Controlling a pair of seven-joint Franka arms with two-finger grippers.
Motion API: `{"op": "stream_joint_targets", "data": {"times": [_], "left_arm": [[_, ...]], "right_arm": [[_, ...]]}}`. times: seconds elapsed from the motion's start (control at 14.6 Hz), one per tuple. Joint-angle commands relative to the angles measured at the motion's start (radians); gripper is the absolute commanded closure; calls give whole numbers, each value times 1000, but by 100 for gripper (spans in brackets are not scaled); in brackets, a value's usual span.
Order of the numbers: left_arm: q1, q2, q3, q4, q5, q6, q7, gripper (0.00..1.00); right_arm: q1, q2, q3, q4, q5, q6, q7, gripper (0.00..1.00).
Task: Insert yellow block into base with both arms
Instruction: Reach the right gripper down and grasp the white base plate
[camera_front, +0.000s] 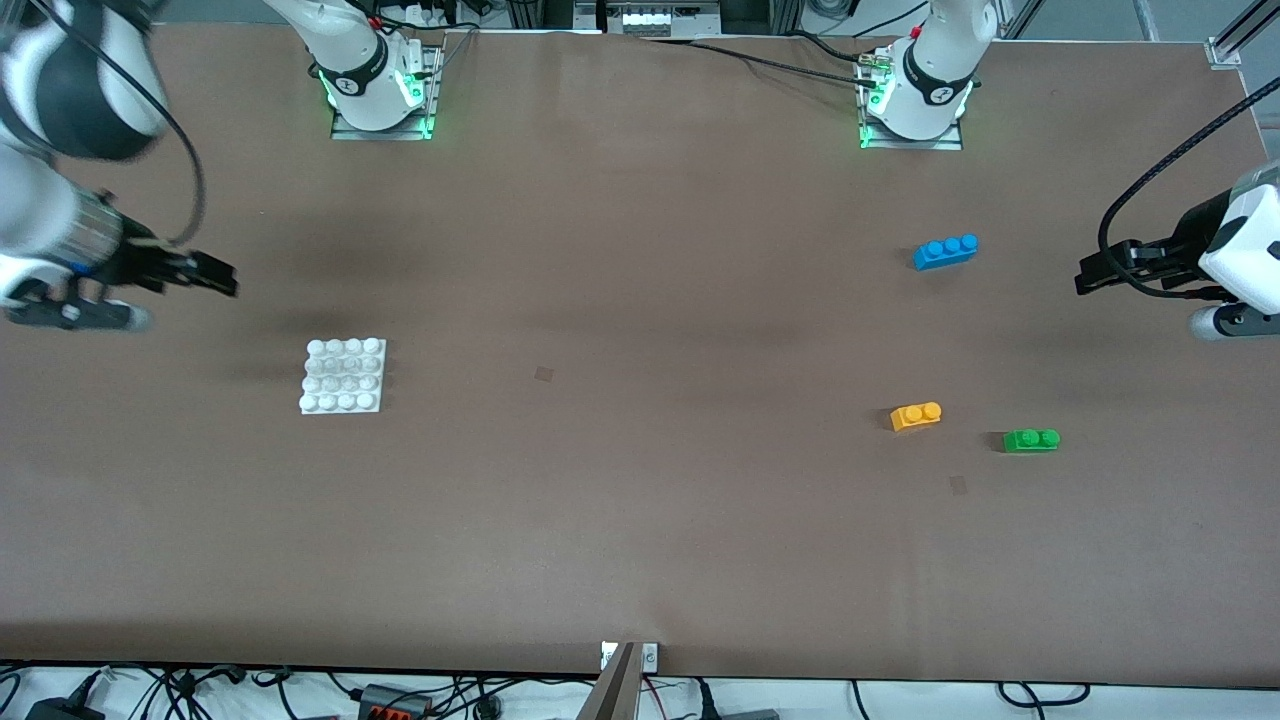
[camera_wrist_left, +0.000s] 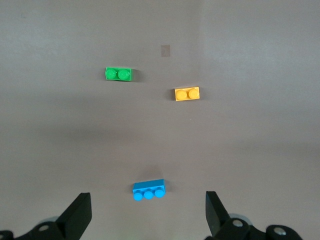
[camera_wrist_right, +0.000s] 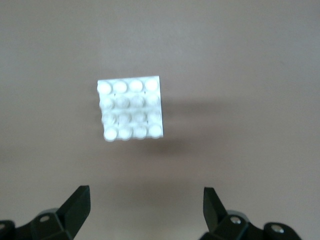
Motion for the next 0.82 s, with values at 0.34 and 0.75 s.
{"op": "stream_joint_targets", "data": {"times": [0.34,0.75], "left_arm": [[5,5,4,21,-28,-19,24,0],[5,5,4,21,-28,-17,24,0]], "right_arm": [[3,227,12,-75,36,359,-5,0],[18,369,21,-76,38,500,-6,0]]}}
